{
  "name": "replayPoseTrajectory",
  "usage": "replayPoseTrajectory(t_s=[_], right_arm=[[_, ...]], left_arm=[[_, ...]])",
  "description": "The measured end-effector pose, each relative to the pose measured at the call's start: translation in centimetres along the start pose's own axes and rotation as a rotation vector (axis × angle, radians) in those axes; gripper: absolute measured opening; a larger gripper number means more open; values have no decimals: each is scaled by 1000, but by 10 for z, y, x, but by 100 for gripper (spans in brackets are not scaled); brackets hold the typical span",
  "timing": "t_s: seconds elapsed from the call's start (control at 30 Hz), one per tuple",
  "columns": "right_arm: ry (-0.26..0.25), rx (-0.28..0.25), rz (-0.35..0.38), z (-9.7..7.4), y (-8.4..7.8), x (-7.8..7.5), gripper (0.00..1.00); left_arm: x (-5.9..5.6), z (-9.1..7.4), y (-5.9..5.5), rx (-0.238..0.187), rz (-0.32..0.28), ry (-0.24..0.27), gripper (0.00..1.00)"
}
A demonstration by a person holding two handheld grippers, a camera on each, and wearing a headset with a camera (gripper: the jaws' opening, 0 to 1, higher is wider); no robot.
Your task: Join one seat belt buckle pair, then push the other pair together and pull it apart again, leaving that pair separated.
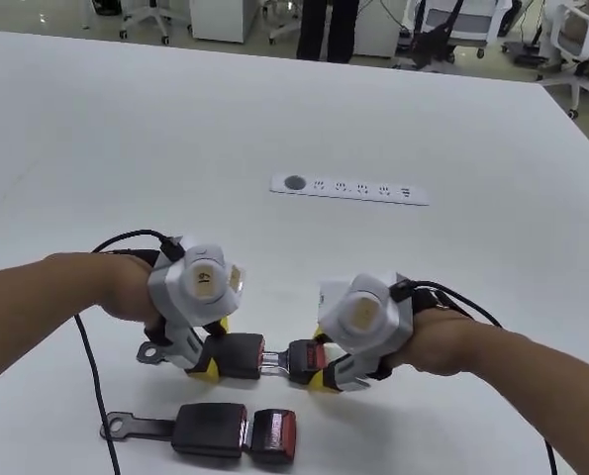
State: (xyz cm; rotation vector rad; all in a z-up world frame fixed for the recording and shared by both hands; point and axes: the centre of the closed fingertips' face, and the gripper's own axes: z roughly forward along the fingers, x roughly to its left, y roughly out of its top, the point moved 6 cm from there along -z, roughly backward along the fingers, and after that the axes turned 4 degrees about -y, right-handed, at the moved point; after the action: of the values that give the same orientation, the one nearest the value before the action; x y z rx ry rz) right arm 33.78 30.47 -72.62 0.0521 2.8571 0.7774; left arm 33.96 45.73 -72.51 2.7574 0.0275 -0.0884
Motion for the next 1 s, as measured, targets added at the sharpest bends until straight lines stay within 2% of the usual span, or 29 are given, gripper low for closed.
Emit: replayPoseTrajectory(t_s=[1.0], right_arm=[[5, 48, 13, -21, -37, -6, 31]], left_arm=[[5, 3, -5, -7, -10, 1, 33]])
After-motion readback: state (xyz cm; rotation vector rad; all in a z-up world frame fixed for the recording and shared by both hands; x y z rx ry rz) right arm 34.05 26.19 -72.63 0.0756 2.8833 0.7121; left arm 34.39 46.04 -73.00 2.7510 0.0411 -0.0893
